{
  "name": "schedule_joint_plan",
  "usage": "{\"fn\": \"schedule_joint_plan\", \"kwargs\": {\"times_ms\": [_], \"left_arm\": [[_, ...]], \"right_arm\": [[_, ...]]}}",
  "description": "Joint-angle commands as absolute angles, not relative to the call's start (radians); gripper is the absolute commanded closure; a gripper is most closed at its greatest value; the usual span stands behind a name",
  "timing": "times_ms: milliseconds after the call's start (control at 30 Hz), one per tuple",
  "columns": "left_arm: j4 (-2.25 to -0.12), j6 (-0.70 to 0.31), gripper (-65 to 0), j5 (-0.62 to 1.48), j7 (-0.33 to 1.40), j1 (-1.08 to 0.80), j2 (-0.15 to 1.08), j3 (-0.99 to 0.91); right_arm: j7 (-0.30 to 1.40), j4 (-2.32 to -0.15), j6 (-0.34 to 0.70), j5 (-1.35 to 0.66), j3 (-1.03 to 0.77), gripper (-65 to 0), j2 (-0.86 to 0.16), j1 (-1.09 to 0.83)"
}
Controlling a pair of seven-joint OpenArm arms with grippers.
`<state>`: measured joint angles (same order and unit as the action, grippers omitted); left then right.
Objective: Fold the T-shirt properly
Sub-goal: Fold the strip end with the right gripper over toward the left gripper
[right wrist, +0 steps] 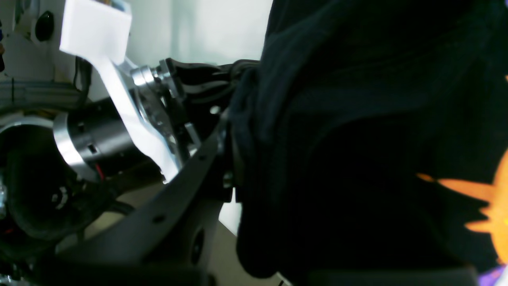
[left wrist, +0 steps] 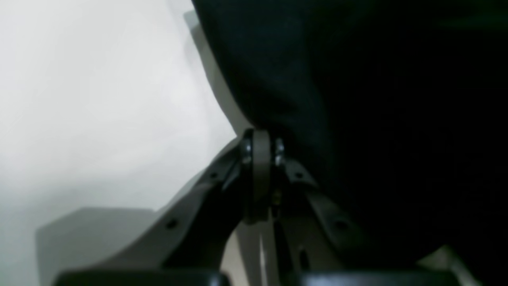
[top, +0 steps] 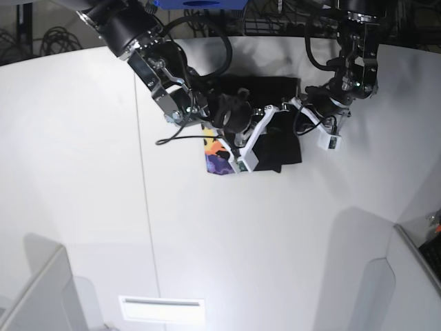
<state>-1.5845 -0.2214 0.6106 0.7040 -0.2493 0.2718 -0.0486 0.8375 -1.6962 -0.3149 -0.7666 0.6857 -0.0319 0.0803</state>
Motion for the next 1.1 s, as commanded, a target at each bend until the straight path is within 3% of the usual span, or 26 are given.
{"fn": "schedule_joint_plan", "kwargs": {"times_ms": [0, 333, 567, 767, 867, 900, 1067], "left_arm": [[-1.586, -0.214, 0.0, 0.587, 0.753, -0.255, 0.280, -0.045], [-1.586, -0.214, 0.0, 0.590, 0.753, -0.262, 0.286, -0.056], [-1.679, -0.216, 0.0, 0.596, 0.754, -0.321, 0.315, -0.071], [-1.782, -0.225, 0.0, 0.596, 0.931, -0.375, 0.326, -0.203], [-1.787, -0.288, 0.0, 0.593, 0.947, -0.410, 0.328, -0.288], [-1.785, -0.318, 0.0, 0.588, 0.949, -0.418, 0.328, -0.318], [-1.778, -0.404, 0.0, 0.587, 0.952, -0.446, 0.340, -0.424]], "right_arm": [[0.819, -1.699, -0.308, -0.777, 0.682, 0.0, -0.027, 0.101], [0.782, -1.661, -0.308, -0.774, 0.684, 0.0, -0.030, 0.104], [0.782, -1.662, -0.308, -0.641, 0.682, 0.0, -0.024, 0.079], [0.782, -1.662, -0.308, -0.641, 0.679, 0.0, -0.022, 0.076], [0.783, -1.662, -0.308, -0.644, 0.679, 0.0, -0.021, 0.074], [0.783, -1.661, -0.308, -0.644, 0.679, -1.4, -0.021, 0.074], [0.785, -1.664, -0.308, -0.644, 0.679, -34.7, -0.008, 0.077]]}}
